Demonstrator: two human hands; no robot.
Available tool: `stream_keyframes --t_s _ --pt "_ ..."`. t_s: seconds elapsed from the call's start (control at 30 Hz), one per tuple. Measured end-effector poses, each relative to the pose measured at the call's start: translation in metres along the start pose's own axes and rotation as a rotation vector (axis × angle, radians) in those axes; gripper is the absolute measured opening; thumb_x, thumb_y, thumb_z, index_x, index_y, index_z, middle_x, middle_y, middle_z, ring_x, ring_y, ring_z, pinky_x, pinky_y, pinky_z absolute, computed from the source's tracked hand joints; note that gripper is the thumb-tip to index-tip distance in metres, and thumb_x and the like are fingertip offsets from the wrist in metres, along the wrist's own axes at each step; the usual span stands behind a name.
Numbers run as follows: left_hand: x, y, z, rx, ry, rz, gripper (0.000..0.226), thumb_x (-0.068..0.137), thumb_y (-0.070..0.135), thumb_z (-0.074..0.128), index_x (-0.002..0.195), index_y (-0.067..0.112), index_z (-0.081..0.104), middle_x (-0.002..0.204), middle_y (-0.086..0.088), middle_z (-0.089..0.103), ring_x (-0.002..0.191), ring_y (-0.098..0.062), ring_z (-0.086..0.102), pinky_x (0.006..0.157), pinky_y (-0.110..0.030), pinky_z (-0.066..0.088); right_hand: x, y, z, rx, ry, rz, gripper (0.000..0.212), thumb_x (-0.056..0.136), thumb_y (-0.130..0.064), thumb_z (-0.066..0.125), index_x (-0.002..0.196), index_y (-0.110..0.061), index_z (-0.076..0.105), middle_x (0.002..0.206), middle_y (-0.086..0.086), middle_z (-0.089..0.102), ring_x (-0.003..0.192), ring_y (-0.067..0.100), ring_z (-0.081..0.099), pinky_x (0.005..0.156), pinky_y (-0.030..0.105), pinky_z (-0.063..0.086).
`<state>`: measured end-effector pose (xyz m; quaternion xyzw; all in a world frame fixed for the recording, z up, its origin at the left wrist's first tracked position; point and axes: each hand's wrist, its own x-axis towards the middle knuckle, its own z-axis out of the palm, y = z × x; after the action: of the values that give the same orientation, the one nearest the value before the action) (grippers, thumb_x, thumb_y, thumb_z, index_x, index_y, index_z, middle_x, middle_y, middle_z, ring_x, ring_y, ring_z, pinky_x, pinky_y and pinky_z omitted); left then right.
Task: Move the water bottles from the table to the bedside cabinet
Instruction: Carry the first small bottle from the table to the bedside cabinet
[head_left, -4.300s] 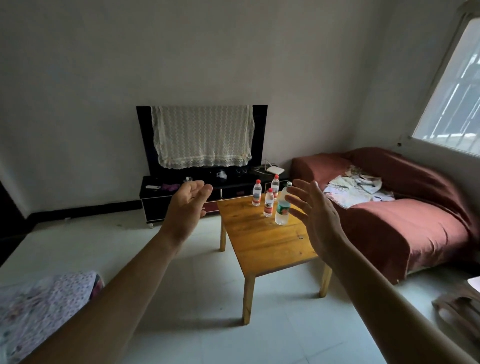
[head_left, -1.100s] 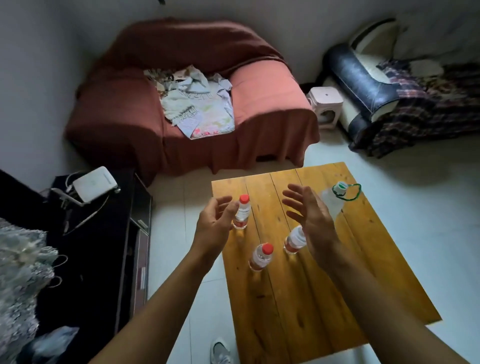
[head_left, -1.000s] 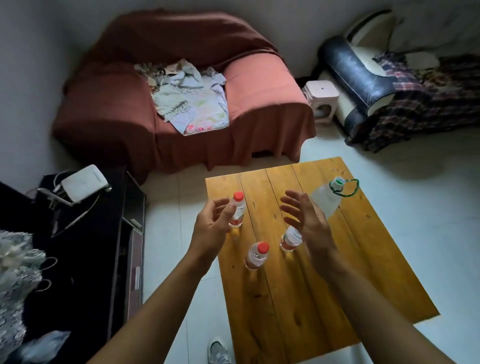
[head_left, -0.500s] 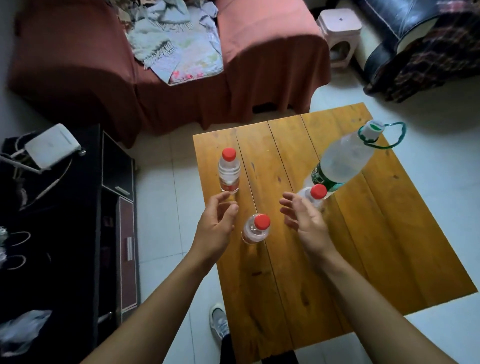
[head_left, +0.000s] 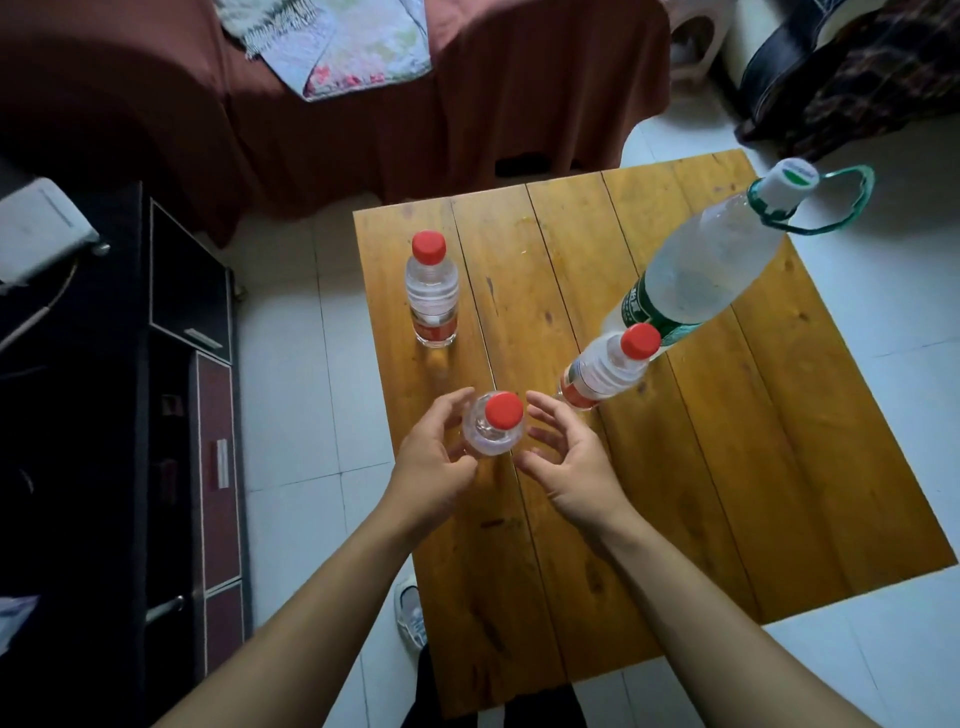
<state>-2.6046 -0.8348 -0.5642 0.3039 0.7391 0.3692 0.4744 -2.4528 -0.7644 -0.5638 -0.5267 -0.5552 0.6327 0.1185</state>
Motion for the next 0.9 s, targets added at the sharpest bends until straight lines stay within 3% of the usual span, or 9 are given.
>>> stream_keyframes --t_s 0.13,0.4,0.57,0.73,0.8,0.9 --pt "0.005 -0.004 0.006 0.018 0.023 0.018 0.068 0.083 0.012 0.078 0.140 0.031 0.047 0.141 0.008 0.055 0.129 -0.013 0.052 0.090 -0.014 0.046 0.007 0.005 0.004 -0.014 -0.021 -0.002 0.074 0.084 -0.013 0.081 0.147 -0.030 0.047 0.150 -0.004 0.053 0.140 0.021 0.049 0.114 0.047 0.046" --pt "0.007 -0.006 0.005 0.123 0.019 0.046 0.067 0.085 0.020 0.075 0.145 0.028 0.045 0.145 0.007 0.053 0.134 -0.016 0.049 0.107 -0.035 0.044 0.010 -0.001 0.015 -0.046 0.024 -0.055 0.074 0.078 -0.025 0.086 0.145 -0.027 0.053 0.143 -0.005 0.062 0.133 0.016 0.057 0.107 0.044 0.053" --pt "0.006 0.009 -0.009 0.127 0.012 0.115 0.066 0.086 0.023 0.073 0.145 0.029 0.045 0.145 0.007 0.053 0.128 -0.009 0.050 0.102 -0.024 0.041 0.008 -0.021 0.013 -0.082 0.032 -0.146 0.076 0.077 -0.031 0.086 0.146 -0.028 0.053 0.143 -0.008 0.062 0.129 0.012 0.059 0.105 0.036 0.054" --pt "-0.004 0.052 -0.038 0.085 0.017 0.215 0.068 0.087 0.028 0.073 0.147 0.029 0.043 0.144 0.007 0.055 0.130 -0.015 0.054 0.106 -0.041 0.050 -0.002 -0.072 0.008 -0.047 -0.004 -0.252 0.073 0.077 -0.025 0.084 0.143 -0.030 0.055 0.134 -0.008 0.066 0.120 0.008 0.065 0.092 0.026 0.060" --pt "-0.011 0.075 -0.055 0.065 0.027 0.262 0.065 0.088 0.030 0.072 0.147 0.029 0.043 0.141 0.007 0.057 0.125 -0.012 0.058 0.102 -0.036 0.052 -0.008 -0.102 0.010 -0.029 -0.010 -0.306 0.070 0.075 -0.029 0.081 0.139 -0.033 0.055 0.129 -0.012 0.067 0.115 0.004 0.066 0.087 0.024 0.060" --pt "-0.023 0.110 -0.085 0.064 0.077 0.323 0.063 0.088 0.033 0.070 0.146 0.027 0.044 0.139 0.007 0.060 0.116 -0.006 0.059 0.094 -0.020 0.052 -0.019 -0.150 0.018 -0.040 0.004 -0.391 0.073 0.073 -0.037 0.078 0.141 -0.030 0.054 0.134 -0.008 0.066 0.119 0.006 0.064 0.094 0.028 0.059"
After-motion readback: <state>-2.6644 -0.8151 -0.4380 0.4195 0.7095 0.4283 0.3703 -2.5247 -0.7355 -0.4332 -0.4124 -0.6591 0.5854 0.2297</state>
